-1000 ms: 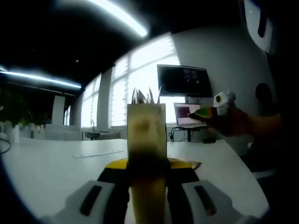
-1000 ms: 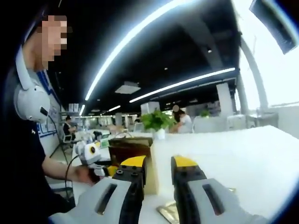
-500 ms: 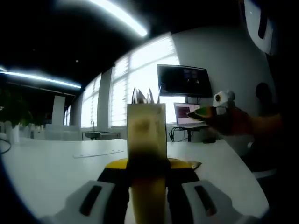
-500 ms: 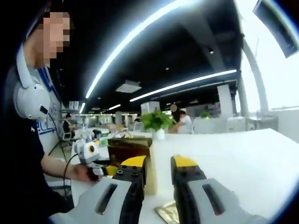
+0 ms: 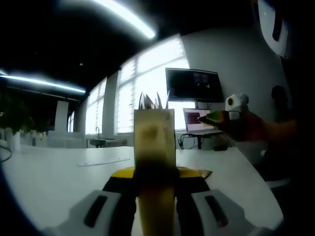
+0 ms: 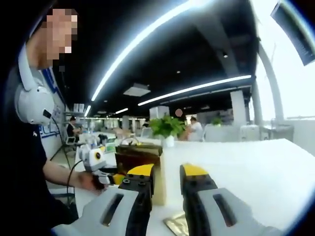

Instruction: Extract single mask from mask box in order stack masks on table

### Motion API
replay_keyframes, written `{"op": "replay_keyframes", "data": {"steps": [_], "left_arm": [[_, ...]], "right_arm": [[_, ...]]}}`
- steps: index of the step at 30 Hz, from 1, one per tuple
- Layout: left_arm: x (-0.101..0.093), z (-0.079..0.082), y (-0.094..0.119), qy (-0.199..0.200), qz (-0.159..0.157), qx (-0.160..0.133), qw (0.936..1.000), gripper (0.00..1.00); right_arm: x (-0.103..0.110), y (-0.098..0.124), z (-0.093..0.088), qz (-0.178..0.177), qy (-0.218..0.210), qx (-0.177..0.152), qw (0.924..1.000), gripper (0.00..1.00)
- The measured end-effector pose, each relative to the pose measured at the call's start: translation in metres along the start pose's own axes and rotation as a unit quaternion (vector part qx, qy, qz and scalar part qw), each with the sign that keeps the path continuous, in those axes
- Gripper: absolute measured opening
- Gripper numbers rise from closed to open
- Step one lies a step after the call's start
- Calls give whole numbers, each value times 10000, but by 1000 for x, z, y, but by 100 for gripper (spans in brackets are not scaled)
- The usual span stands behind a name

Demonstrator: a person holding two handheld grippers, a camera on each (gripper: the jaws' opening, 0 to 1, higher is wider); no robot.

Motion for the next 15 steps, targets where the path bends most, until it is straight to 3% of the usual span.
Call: {"op": "replay_keyframes", "data": {"steps": [15], "left_arm": [[0,0,0,-7,3,2,10000,32]], "right_arm": [[5,0,3,44,48,31,10000,18]]}}
Point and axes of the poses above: the point that each gripper's makers call its tool centre point, and the gripper's own axes: y roughly backward along the fingers, x roughly to its left, z roughly out of its top, the point moved 3 cm from there along y, roughly backward along the fingers, and after that the axes turned 1 degree about x, right-handed, at the moved point
